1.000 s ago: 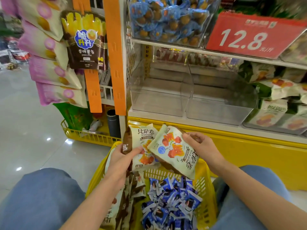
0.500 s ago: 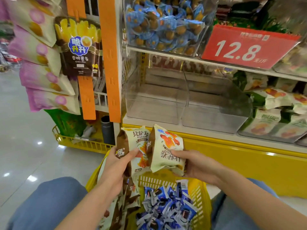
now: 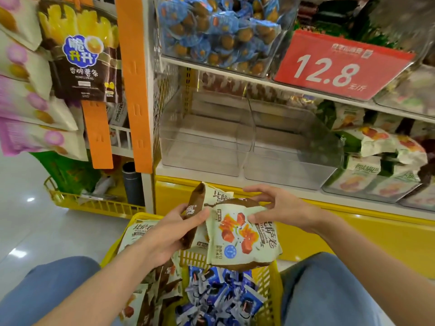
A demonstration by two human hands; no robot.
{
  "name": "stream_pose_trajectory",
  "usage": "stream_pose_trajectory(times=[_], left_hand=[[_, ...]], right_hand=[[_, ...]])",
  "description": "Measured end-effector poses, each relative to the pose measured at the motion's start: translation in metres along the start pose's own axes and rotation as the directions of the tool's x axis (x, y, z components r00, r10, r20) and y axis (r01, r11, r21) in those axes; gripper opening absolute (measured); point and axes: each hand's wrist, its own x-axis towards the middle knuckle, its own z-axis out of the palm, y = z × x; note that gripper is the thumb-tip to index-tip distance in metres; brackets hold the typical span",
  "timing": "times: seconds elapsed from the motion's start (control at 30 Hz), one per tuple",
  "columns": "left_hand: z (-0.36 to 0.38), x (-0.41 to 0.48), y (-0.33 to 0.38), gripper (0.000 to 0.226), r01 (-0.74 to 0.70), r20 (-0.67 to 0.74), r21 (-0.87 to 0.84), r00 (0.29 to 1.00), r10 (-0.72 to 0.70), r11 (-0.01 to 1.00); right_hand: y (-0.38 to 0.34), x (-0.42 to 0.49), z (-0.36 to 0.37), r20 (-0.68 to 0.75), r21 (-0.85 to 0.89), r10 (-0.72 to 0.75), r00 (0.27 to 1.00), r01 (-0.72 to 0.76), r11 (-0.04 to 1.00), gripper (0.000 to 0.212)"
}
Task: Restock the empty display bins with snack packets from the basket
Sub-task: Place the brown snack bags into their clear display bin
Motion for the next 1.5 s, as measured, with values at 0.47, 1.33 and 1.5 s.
stream_pose_trajectory(times=[0.47, 1.33, 1.5], left_hand=[[0.015, 0.008, -0.01, 0.033, -0.089, -0.24, -0.22, 0.97, 0.035, 0.971], [0.017, 0.047, 0.061, 0.02, -0.41, -0.196, -0.311, 0.91, 0.365, 0.857], [0.018, 0.072, 0.086, 0.016, -0.564, -0.199, -0.068, 0.816, 0.542, 0.823]], right_hand=[[-0.037, 0.027, 0.006, -0.405, -0.442, -0.029, 0.914, -0.168, 0.881, 0.079], [-0.037, 0.04, -0.114, -0.787, -0.544, -0.426, 0.446, -0.177, 0.82, 0.06], [-0.017, 0.096, -0.13, -0.687, -0.67, -0.328, 0.649, -0.391, 0.631, 0.06]])
